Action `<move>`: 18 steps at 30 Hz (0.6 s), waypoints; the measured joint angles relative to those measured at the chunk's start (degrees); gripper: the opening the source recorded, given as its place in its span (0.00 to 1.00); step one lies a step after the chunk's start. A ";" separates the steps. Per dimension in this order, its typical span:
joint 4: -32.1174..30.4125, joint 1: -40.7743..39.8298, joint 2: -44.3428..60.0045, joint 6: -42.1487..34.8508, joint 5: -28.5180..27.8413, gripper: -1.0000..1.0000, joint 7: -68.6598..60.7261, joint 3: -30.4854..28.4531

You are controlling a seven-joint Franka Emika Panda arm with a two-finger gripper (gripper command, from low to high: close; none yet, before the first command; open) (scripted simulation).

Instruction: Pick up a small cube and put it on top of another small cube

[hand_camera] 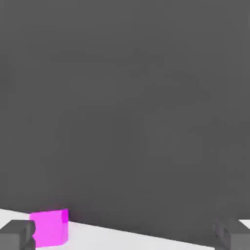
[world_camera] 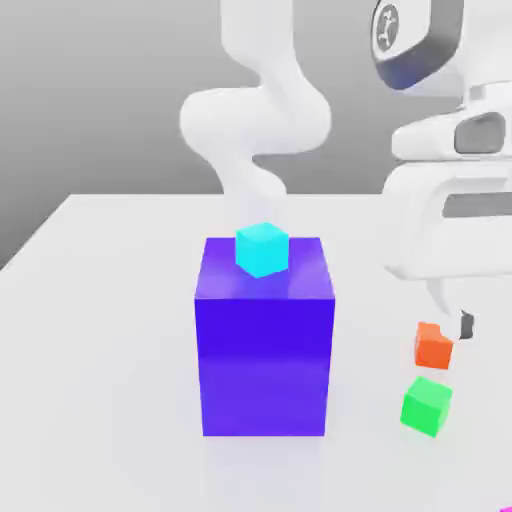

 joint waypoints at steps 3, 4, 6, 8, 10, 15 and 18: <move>1.51 1.72 6.30 0.91 -1.31 0.50 1.84 0.43; 2.01 2.40 8.38 1.22 -1.66 0.50 2.39 0.49; 3.00 3.80 12.55 1.85 -2.27 0.50 3.44 0.58; 4.00 5.19 16.69 2.49 -2.75 0.50 4.40 0.68; 5.00 6.51 20.83 3.45 -3.24 0.50 5.29 0.64; 7.04 8.38 28.79 8.48 -5.21 0.00 6.83 -1.16; 7.04 8.38 28.79 8.52 -5.10 0.00 6.75 -1.15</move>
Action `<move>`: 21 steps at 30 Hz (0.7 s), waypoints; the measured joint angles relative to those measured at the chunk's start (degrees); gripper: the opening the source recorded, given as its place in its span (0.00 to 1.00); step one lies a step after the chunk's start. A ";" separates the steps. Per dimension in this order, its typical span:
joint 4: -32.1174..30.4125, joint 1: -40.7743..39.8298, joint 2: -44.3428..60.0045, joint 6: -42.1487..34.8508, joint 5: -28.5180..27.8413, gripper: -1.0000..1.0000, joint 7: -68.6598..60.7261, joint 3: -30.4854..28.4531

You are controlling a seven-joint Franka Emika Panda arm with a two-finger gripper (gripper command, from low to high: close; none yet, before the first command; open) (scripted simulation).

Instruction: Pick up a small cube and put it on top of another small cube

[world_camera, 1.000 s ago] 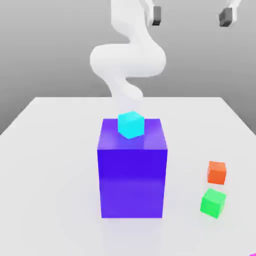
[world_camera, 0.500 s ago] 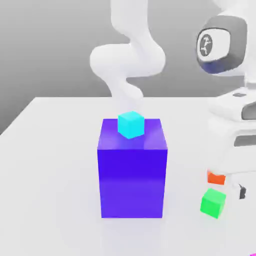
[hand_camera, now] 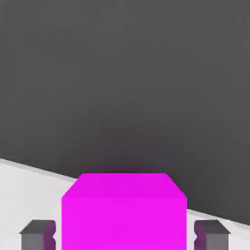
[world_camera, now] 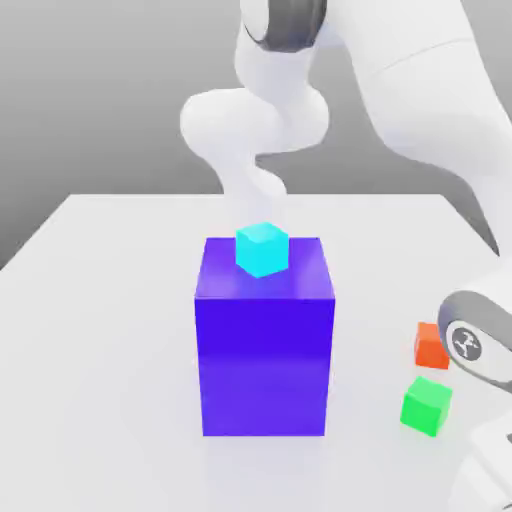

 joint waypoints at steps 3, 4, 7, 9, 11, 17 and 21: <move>0.07 0.13 0.27 0.19 0.00 0.00 0.01 -0.12; -0.28 -0.13 -1.07 -0.80 0.41 0.00 -0.26 0.24; -2.18 -0.93 -6.52 -4.36 1.86 0.00 -1.27 1.48; -5.70 -0.55 -9.82 -4.35 1.35 0.00 -1.14 1.63; -9.65 -0.19 -13.11 -3.83 0.78 0.00 -0.98 1.80; -22.01 -0.27 -23.32 -1.48 1.25 0.00 -1.92 3.31; -30.41 -0.81 -30.39 0.48 4.81 0.00 -4.86 4.96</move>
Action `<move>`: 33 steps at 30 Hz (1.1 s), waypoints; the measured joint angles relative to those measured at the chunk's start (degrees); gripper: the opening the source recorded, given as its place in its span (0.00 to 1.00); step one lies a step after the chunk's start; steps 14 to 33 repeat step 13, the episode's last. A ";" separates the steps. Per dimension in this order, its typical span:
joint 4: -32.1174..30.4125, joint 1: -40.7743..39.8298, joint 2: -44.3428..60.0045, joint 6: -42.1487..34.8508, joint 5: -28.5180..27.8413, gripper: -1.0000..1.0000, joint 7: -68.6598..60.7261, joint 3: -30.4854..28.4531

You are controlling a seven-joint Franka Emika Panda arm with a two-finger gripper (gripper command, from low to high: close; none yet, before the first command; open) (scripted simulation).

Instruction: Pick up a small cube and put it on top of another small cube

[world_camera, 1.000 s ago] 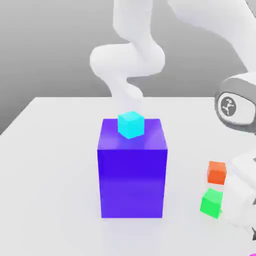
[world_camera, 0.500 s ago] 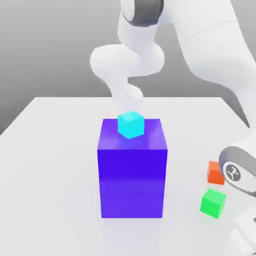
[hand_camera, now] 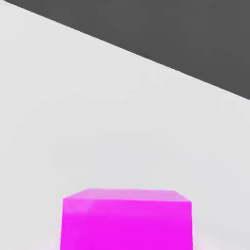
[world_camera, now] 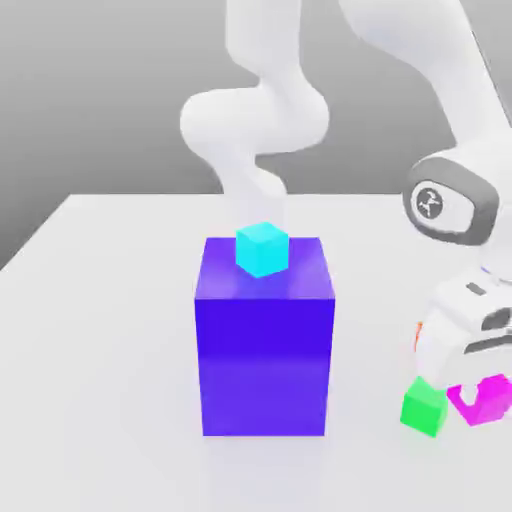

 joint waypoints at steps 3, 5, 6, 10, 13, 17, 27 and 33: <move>-6.31 0.19 -5.33 1.52 4.99 0.00 -3.91 1.38; -9.54 1.01 -7.19 3.07 7.84 0.00 -6.14 1.79; -10.04 1.06 -6.14 4.58 7.37 0.00 -5.84 1.61; -10.11 2.37 1.32 11.77 1.46 0.00 -1.59 -1.53; -10.04 2.80 2.57 12.90 0.34 1.00 -0.77 -2.21; -10.04 2.80 2.57 12.90 0.34 1.00 -0.77 -2.21; -10.04 2.80 2.57 12.90 0.34 1.00 -0.77 -2.21; -10.04 2.80 2.57 12.90 0.34 1.00 -0.77 -2.21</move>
